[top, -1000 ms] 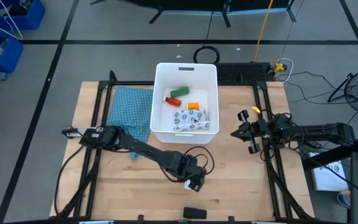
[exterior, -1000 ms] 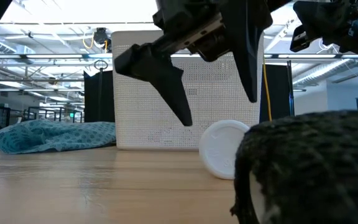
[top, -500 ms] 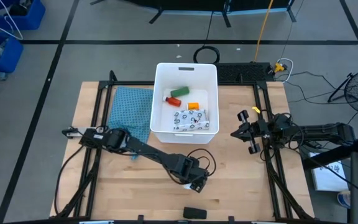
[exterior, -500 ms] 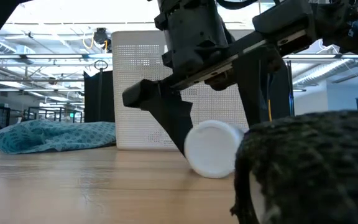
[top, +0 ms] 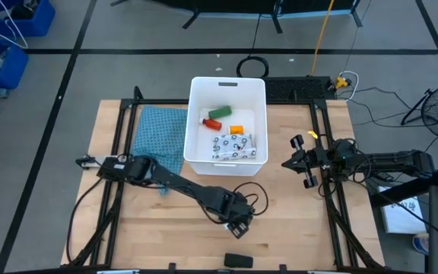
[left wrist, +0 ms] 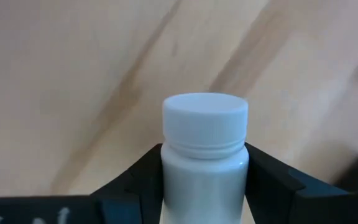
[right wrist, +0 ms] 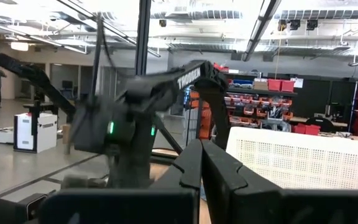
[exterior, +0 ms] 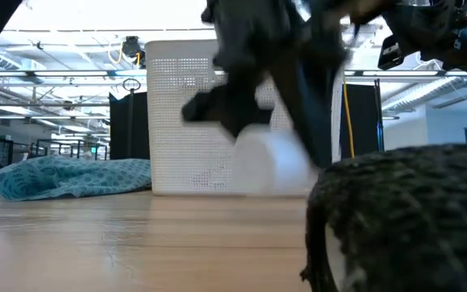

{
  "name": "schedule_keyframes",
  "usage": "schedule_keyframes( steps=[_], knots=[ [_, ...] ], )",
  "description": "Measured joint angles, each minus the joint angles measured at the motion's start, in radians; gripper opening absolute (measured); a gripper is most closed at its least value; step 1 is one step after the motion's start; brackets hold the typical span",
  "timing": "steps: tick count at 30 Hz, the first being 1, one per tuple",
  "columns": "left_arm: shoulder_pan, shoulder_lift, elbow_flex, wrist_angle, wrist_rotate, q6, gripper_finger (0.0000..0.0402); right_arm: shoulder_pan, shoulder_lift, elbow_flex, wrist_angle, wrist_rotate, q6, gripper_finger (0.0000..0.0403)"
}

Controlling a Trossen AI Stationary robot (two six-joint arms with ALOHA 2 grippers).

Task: Pick & place medical supplies in basket/bin
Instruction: Put the white medicine bottle into the white bin

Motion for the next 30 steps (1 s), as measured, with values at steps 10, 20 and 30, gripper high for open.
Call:
schedule_keyframes(
  steps=[10,20,30],
  knots=[
    [-0.054,-0.263,0.001,0.005,-0.325,0.313,0.0178,0.0,0.0,0.0,0.006,0.0,0.019,0.0],
    [-0.134,-0.516,0.002,0.001,-0.547,0.646,0.0177,0.0,0.0,0.0,0.01,0.0,0.129,0.0],
    [-0.196,-0.622,0.0,0.01,-0.551,1.062,0.0198,0.0,0.0,0.0,0.026,-0.104,0.156,0.0]
  ],
)
